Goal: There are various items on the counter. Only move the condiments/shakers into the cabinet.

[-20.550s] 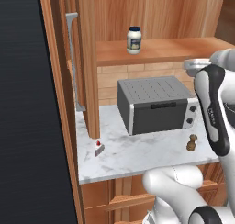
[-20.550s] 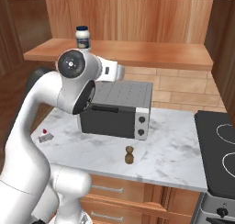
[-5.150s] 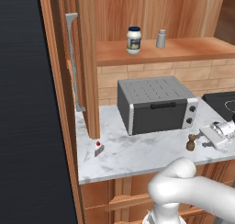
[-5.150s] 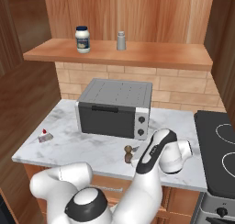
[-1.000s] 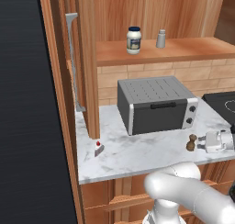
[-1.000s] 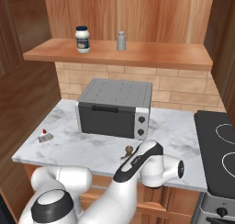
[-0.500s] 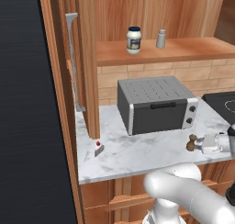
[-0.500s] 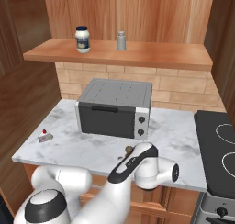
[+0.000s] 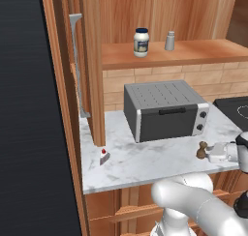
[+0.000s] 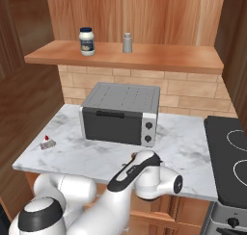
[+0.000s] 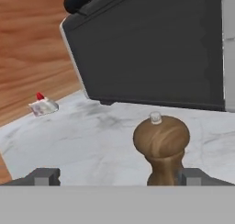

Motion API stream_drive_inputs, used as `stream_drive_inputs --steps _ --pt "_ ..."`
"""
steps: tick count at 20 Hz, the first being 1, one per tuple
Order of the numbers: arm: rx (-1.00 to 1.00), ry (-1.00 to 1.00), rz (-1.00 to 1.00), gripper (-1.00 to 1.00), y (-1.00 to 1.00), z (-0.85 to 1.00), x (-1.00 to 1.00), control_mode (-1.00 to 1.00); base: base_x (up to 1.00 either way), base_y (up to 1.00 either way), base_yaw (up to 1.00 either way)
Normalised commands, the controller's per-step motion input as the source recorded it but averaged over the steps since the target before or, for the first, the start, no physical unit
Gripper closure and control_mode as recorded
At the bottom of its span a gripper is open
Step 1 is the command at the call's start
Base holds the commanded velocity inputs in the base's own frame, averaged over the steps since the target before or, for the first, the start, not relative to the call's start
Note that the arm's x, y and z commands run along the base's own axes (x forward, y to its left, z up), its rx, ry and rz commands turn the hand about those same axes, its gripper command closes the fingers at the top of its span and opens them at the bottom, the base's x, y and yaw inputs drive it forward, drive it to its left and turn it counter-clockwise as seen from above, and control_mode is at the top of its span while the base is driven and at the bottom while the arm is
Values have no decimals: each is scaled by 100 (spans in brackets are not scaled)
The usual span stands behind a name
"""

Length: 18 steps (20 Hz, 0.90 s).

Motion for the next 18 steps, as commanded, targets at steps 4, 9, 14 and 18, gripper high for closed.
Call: stream_drive_inputs --steps 4,9,14,18 --pt "0 0 -11 -100 0 0 20 -100 0 0 0" --pt "0 0 -13 -100 0 0 17 -100 0 0 0" --pt "0 0 -12 -100 0 0 20 -100 0 0 0" --pt "0 0 -10 -100 0 -10 22 -100 0 0 0"
